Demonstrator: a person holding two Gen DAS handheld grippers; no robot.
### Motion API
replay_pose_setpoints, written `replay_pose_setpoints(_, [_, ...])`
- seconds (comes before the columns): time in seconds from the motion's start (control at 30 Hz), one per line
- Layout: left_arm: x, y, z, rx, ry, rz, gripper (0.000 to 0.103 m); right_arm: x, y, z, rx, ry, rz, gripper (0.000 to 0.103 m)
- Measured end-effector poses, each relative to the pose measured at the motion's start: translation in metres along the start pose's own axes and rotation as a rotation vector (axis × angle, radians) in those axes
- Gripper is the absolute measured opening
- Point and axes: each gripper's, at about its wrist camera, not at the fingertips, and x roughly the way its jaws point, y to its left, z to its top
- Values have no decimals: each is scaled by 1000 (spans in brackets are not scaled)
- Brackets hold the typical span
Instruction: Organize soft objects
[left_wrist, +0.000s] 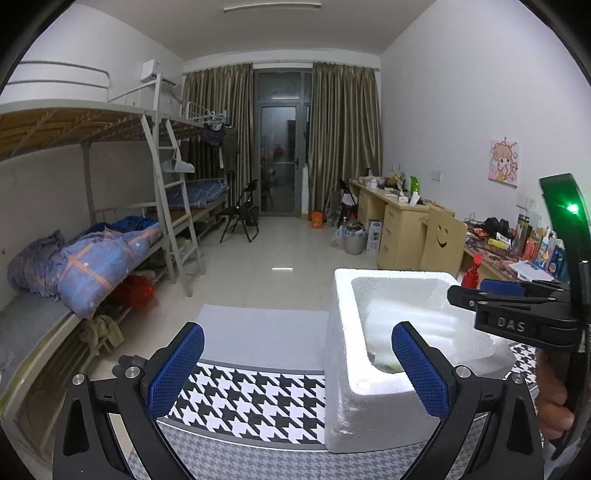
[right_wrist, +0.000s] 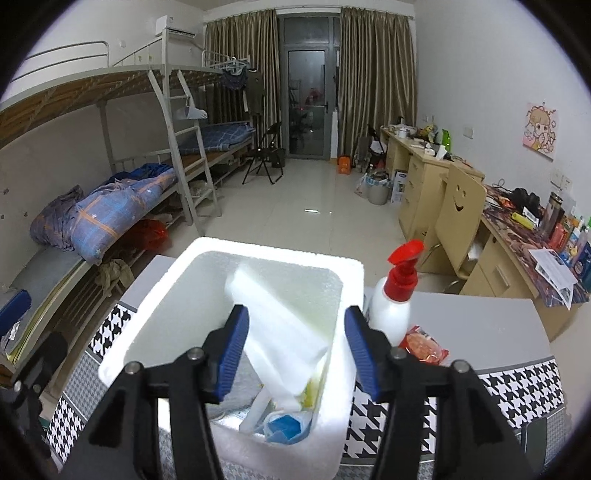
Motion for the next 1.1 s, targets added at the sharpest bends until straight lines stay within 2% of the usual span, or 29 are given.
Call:
replay_pose_setpoints(0.23, [-10, 0, 1, 0, -19, -3, 102, -22, -1, -2, 5, -33, 17, 67])
replay_pose_setpoints(0.4, [-26, -1, 0, -2, -41, -10, 102, -48, -2, -8, 15, -85, 27, 83])
replay_pose_setpoints(0.47, [-33, -4, 0, 0, -50, -11, 102, -57, -2, -10, 15, -102, 29, 86])
replay_pose_setpoints(1.1, [-104, -16, -19, 3, -116, -29, 102, -134, 0, -60, 5, -233, 30, 93])
